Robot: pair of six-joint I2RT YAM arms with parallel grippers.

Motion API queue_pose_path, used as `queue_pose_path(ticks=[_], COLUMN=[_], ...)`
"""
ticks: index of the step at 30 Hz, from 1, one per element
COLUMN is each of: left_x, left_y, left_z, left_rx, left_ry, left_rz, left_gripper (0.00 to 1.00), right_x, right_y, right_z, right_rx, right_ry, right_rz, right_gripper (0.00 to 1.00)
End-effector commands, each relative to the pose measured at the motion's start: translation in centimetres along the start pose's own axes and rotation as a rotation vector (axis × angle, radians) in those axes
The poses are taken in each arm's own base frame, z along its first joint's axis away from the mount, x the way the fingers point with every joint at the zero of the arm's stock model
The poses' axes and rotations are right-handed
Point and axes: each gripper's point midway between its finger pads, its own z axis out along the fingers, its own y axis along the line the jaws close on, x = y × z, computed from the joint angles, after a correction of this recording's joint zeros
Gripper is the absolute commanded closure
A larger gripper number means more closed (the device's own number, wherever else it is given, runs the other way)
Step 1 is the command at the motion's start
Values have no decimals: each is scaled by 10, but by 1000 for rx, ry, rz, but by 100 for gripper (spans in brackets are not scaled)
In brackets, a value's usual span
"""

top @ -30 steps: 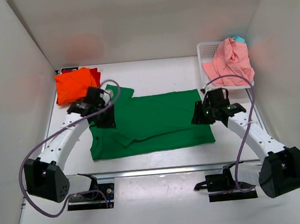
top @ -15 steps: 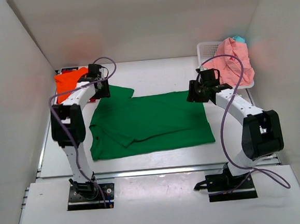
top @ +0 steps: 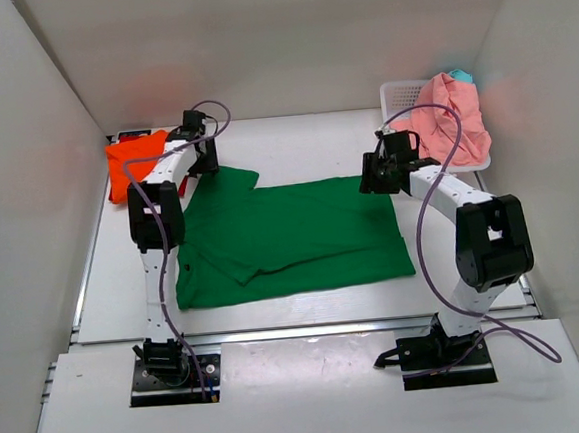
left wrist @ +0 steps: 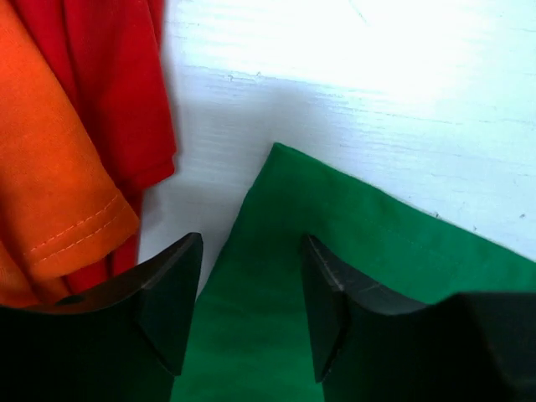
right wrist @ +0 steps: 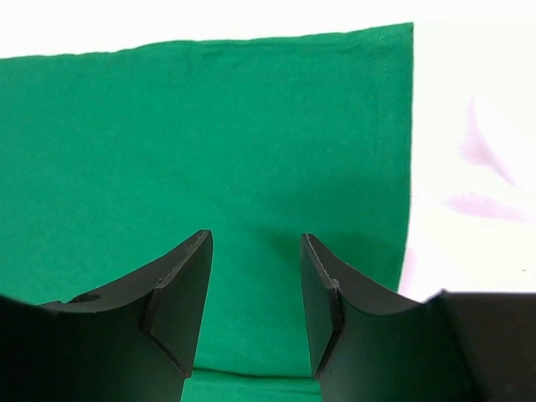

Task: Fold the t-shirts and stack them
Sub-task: Grap the side of the flattened tshirt furthest away from the robot with both arms

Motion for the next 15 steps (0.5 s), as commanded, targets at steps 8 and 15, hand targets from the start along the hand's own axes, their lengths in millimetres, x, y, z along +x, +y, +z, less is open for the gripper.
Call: queue_pose_path(ticks=[8,15], left_x=[40,35], left_y=[5,-5], left_z=[-3,-15], left_rx=[-36,54], left_ry=[208,206], left_rz=[69,51], left_gripper=[39,100], right_x=[-37,-44], right_y=[-4,-24], right_z=[1,14], right_rx=[4,79], right_ry=[-93,-117], right_rz=[-13,17], right_gripper=[56,55])
